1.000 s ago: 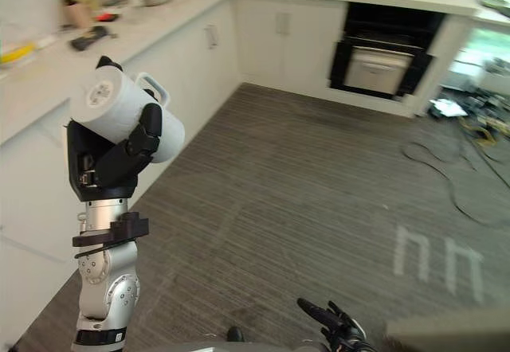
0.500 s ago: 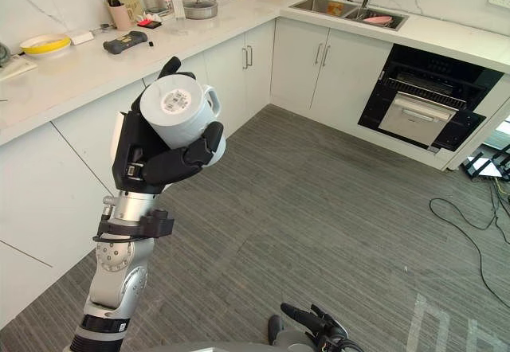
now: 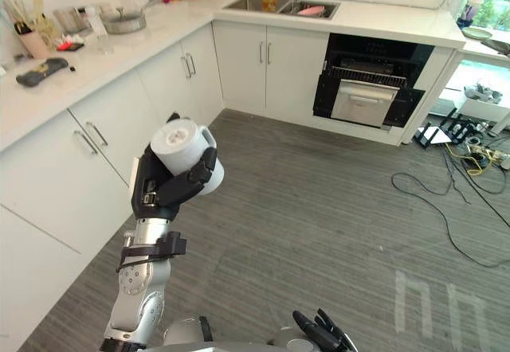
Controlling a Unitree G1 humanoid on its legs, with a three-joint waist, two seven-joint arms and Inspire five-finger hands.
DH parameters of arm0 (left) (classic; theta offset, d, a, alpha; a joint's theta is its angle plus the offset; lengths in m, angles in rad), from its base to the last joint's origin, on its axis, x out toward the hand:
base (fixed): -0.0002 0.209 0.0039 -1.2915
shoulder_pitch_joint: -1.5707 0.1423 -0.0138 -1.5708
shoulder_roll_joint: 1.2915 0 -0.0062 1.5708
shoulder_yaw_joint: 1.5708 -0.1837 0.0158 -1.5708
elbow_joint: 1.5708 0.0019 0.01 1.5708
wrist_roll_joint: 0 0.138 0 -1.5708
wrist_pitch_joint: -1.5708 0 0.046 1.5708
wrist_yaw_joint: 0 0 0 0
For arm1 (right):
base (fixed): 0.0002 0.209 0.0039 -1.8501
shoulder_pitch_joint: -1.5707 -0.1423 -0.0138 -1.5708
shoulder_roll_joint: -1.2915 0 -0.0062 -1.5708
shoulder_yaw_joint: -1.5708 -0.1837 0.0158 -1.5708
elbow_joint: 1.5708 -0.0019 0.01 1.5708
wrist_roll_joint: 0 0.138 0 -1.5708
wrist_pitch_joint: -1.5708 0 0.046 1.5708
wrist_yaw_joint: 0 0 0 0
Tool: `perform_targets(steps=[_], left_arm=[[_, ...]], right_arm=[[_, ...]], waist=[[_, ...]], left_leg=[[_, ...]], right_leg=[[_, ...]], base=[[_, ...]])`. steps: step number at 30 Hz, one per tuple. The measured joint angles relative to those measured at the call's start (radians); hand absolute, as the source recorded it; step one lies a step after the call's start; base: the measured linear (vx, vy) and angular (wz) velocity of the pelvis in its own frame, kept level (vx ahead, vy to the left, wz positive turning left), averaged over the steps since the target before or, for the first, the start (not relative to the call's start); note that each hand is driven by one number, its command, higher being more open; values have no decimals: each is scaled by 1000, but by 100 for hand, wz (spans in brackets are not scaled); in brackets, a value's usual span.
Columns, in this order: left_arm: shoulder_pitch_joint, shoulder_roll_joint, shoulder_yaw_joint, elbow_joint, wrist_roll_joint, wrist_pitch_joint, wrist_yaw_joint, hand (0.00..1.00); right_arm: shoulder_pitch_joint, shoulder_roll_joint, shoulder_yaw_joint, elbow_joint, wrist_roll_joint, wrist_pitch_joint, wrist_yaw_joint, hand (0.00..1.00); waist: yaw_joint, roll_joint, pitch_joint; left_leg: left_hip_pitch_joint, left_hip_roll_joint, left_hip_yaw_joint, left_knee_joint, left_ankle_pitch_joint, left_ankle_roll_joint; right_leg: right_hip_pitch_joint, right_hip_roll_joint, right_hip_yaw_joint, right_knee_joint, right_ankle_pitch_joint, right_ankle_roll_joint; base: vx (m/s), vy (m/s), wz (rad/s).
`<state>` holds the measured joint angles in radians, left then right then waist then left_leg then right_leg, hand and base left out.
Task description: Walk over to the sink, pick up the cup, carry it to the dishwasher, place the cup inside the dishwasher, then close the dishwasher door
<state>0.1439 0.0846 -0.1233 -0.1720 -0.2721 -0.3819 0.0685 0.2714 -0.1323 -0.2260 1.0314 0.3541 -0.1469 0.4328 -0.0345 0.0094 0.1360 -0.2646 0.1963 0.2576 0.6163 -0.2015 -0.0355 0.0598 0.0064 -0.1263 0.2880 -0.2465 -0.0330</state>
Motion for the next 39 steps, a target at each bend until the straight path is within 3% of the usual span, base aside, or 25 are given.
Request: perform_targets(steps=[1,3,5,6,7,9,11,13,14,15,17,20,22,24,25,26,27,30,31,33,34,35,37,38,39], left_arm=[[0,0,11,-10,0,-1,3,0],[5,0,68,-52,1,-4,32,0],[5,-1,110,-60,-1,-8,58,0],[4,-2,121,-60,-3,-8,59,0],[4,-4,139,-57,-4,-9,56,0],[4,-17,144,-36,-5,-8,47,0],[2,-18,147,-25,-25,-8,7,0],[2,-14,156,-40,-25,-8,-6,0],[4,-9,156,-56,-25,-7,-13,0],[4,-5,156,-69,-22,-9,-13,0],[1,10,150,-84,-12,-16,-1,0],[-9,38,127,-86,-1,-22,20,0],[-11,41,117,-83,-4,-19,20,0],[-7,46,96,-83,-3,-23,18,0],[-3,47,94,-83,-2,-28,18,0],[9,11,86,-73,-2,-40,18,0],[3,0,74,-73,0,-48,15,0],[-1,-7,43,-73,16,-62,13,0],[11,-27,14,-84,20,-65,13,0],[28,-41,-5,-111,20,-69,14,0],[51,-62,-23,-137,29,-89,14,0],[74,-70,-25,-153,42,-101,14,0],[100,-66,-20,-152,41,-111,15,0],[141,-68,-9,-152,39,-128,18,0],[158,-70,-4,-152,38,-135,18,0]], right_arm=[[-9,-3,0,3,-6,-2,5,100],[-38,-13,3,28,-31,-11,16,100],[-48,-12,19,42,-43,-14,18,100],[-48,-8,18,45,-44,-14,17,100],[-49,1,10,48,-45,-15,16,100],[-44,3,-10,54,-54,-15,16,100],[-20,18,-35,54,-64,-21,9,100],[-14,38,-46,54,-63,-30,-6,100],[-7,55,-51,44,-57,-59,-33,100],[2,61,-51,11,-42,-88,-53,100],[6,63,-37,-42,-42,-111,-72,100],[10,86,1,-124,-41,-139,-134,100],[21,109,2,-163,-38,-140,-191,100],[71,116,23,-248,-30,-148,-270,100],[90,116,30,-274,-27,-154,-286,100],[83,87,39,-296,-24,-155,-319,100],[74,89,48,-343,-25,-154,-348,100],[89,111,81,-491,-26,-153,-399,100],[119,128,81,-617,-39,-154,-433,100],[133,130,83,-691,-44,-154,-443,100],[145,128,86,-767,-48,-167,-451,100],[145,131,86,-815,-55,-179,-457,100],[151,131,92,-860,-63,-193,-450,100],[164,123,102,-908,-63,-206,-431,100],[165,117,108,-926,-63,-210,-427,100]], waist=[[6,-1,1],[46,4,0],[55,5,0],[56,-1,-1],[53,-22,-3],[49,-28,-4],[48,-37,-11],[46,-54,-15],[42,-68,-20],[42,-59,-17],[17,-54,-21],[-19,-47,-17],[-34,-37,-9],[-36,-54,-14],[-38,-65,-21],[-42,1,-17],[-39,19,-15],[-47,18,-10],[-48,21,-8],[-42,25,-11],[-33,32,-12],[-24,41,-14],[-7,31,-9],[2,22,-20],[9,21,-27]], left_leg=[[3,-25,-12,-117,15,-4],[11,-93,-115,-470,181,-46],[9,-104,-143,-477,279,-51],[12,-117,-141,-462,308,-26],[13,-146,-140,-413,297,25],[34,-185,-129,-357,253,67],[121,-220,-124,-325,162,87],[192,-242,-119,-342,105,85],[262,-264,-114,-383,70,94],[333,-271,-102,-435,61,103],[397,-262,-96,-478,51,104],[468,-225,-86,-531,39,91],[515,-190,-73,-534,18,57],[595,-195,-47,-531,-37,-2],[620,-205,-44,-527,-59,-11],[653,-156,-22,-508,-106,-16],[654,-139,11,-481,-107,-19],[663,-101,34,-345,-94,-35],[596,-45,24,-49,-47,-52],[489,-6,-20,188,100,-44],[362,28,-66,406,199,-60],[258,50,-87,546,155,-49],[164,59,-86,570,69,-18],[101,62,-47,449,-14,10],[88,59,-23,360,-41,16]], right_leg=[[9,-2,9,-13,-1,1],[52,-6,66,-77,-1,9],[110,-11,89,-118,-18,40],[123,-23,91,-121,-31,55],[135,-60,97,-103,-56,88],[137,-101,124,-10,-55,97],[121,-138,123,208,-11,177],[56,-171,116,414,66,293],[-13,-218,85,584,204,268],[-96,-260,52,742,228,195],[-222,-264,-4,827,110,109],[-365,-197,-120,572,23,106],[-365,-130,-185,256,60,89],[-319,-78,-205,-98,298,38],[-315,-88,-203,-107,389,-14],[-309,-38,-206,-53,397,-69],[-320,-15,-194,-13,335,-82],[-314,2,-186,112,197,-85],[-261,24,-168,160,112,-88],[-226,47,-146,160,76,-95],[-197,81,-120,146,61,-107],[-161,114,-84,127,46,-118],[-91,139,-37,72,40,-123],[-33,144,22,19,37,-121],[-19,141,52,8,33,-118]], base=[[488,77,-31],[423,110,-62],[413,143,-42],[486,182,-14],[493,183,6],[554,218,15],[531,230,7],[395,156,-10],[404,154,-30],[389,148,-32],[339,96,-20],[437,5,-7],[530,-80,-11],[556,-123,-19],[587,-127,-29],[549,-123,-39],[502,-122,-43],[388,-197,-33],[428,-219,-40],[365,-145,-45],[421,-73,-73],[421,-73,-85],[392,-36,-92],[516,-32,-101],[431,-1,-109]])
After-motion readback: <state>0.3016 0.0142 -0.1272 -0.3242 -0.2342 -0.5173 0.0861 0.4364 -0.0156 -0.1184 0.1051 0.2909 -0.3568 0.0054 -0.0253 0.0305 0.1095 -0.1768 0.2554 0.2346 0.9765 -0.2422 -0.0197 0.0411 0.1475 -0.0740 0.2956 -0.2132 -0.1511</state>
